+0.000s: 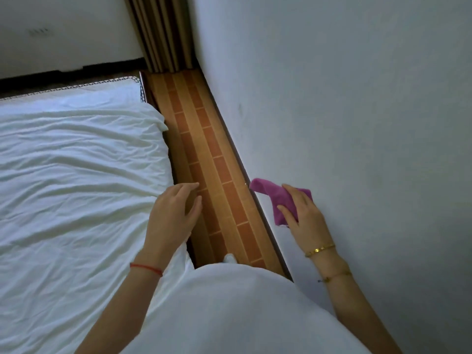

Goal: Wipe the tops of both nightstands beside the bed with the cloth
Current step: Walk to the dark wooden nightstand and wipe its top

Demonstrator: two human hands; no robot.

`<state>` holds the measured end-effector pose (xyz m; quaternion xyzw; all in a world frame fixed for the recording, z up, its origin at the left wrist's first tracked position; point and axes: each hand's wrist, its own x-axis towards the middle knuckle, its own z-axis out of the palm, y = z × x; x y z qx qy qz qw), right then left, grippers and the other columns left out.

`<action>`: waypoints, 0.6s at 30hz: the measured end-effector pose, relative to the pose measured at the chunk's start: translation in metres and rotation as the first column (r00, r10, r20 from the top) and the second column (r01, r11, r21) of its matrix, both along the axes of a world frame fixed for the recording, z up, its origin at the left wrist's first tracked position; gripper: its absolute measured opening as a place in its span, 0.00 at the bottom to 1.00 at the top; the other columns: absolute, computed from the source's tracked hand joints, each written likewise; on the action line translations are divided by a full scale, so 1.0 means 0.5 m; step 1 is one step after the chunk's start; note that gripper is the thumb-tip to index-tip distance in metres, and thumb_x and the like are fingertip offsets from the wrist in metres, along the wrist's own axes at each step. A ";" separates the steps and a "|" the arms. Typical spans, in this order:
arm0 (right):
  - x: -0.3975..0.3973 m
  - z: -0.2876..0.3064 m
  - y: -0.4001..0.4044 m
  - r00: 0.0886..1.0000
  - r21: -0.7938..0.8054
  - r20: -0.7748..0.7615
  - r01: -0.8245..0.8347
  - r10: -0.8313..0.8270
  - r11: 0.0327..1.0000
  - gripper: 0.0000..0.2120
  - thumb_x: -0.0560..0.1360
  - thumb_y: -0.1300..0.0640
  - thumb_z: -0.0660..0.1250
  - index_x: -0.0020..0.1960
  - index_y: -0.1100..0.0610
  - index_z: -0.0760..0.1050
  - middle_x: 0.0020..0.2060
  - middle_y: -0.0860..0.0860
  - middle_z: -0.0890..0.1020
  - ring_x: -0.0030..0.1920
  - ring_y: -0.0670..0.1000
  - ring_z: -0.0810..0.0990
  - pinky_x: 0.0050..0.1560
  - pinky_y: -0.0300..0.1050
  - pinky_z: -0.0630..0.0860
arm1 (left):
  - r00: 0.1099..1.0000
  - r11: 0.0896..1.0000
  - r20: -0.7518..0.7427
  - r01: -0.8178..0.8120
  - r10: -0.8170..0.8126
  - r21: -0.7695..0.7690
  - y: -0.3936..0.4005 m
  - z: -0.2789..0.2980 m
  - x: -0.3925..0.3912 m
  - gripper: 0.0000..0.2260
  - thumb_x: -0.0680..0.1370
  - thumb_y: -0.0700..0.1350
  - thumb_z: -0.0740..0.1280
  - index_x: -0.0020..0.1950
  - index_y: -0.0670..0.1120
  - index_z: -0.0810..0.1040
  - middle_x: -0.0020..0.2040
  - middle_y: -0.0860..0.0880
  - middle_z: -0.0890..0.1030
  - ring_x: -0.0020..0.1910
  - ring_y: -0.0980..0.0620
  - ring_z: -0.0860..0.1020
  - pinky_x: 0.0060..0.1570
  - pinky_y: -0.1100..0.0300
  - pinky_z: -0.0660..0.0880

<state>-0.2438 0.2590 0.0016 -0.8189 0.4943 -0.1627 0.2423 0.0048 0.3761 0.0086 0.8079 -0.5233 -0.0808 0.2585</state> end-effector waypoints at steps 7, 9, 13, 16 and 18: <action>0.189 0.002 -0.258 0.996 -0.001 0.005 -0.095 0.095 0.996 0.24 0.77 0.55 0.64 0.72 0.56 0.64 0.63 0.56 0.75 0.60 0.57 0.76 0.58 0.48 0.75 | 0.997 0.996 0.000 -0.082 0.082 0.025 -0.207 0.001 0.171 0.14 0.79 0.46 0.66 0.64 0.46 0.77 0.58 0.48 0.81 0.58 0.50 0.77 0.58 0.59 0.69; 0.240 -0.008 -0.326 0.994 0.014 0.000 -0.114 0.114 0.993 0.25 0.77 0.54 0.64 0.72 0.57 0.65 0.62 0.57 0.76 0.59 0.59 0.77 0.57 0.50 0.76 | 0.994 0.993 0.001 -0.111 0.111 0.029 -0.262 -0.005 0.218 0.14 0.79 0.46 0.66 0.64 0.46 0.77 0.58 0.48 0.81 0.58 0.50 0.77 0.58 0.60 0.69; 0.354 -0.038 -0.477 0.987 0.032 -0.003 -0.158 0.158 0.987 0.25 0.76 0.54 0.64 0.71 0.58 0.65 0.61 0.58 0.76 0.58 0.60 0.78 0.56 0.51 0.76 | 0.986 0.985 0.012 -0.166 0.166 0.045 -0.382 -0.032 0.326 0.14 0.79 0.47 0.66 0.64 0.46 0.77 0.58 0.48 0.81 0.59 0.51 0.77 0.58 0.60 0.68; 0.453 -0.055 -0.607 0.979 0.023 0.011 -0.204 0.204 0.979 0.25 0.77 0.54 0.65 0.71 0.57 0.65 0.62 0.57 0.76 0.59 0.59 0.77 0.57 0.51 0.76 | 0.976 0.975 0.031 -0.218 0.217 0.031 -0.489 -0.045 0.415 0.14 0.79 0.47 0.66 0.63 0.46 0.78 0.57 0.49 0.81 0.57 0.51 0.77 0.57 0.62 0.67; 0.528 -0.053 -0.702 0.968 0.009 0.018 -0.250 0.250 0.968 0.24 0.77 0.55 0.64 0.71 0.56 0.65 0.61 0.56 0.77 0.58 0.58 0.78 0.57 0.49 0.75 | 0.966 0.966 0.028 -0.259 0.259 0.010 -0.566 -0.043 0.476 0.14 0.78 0.46 0.67 0.63 0.46 0.78 0.57 0.49 0.81 0.57 0.50 0.78 0.57 0.61 0.68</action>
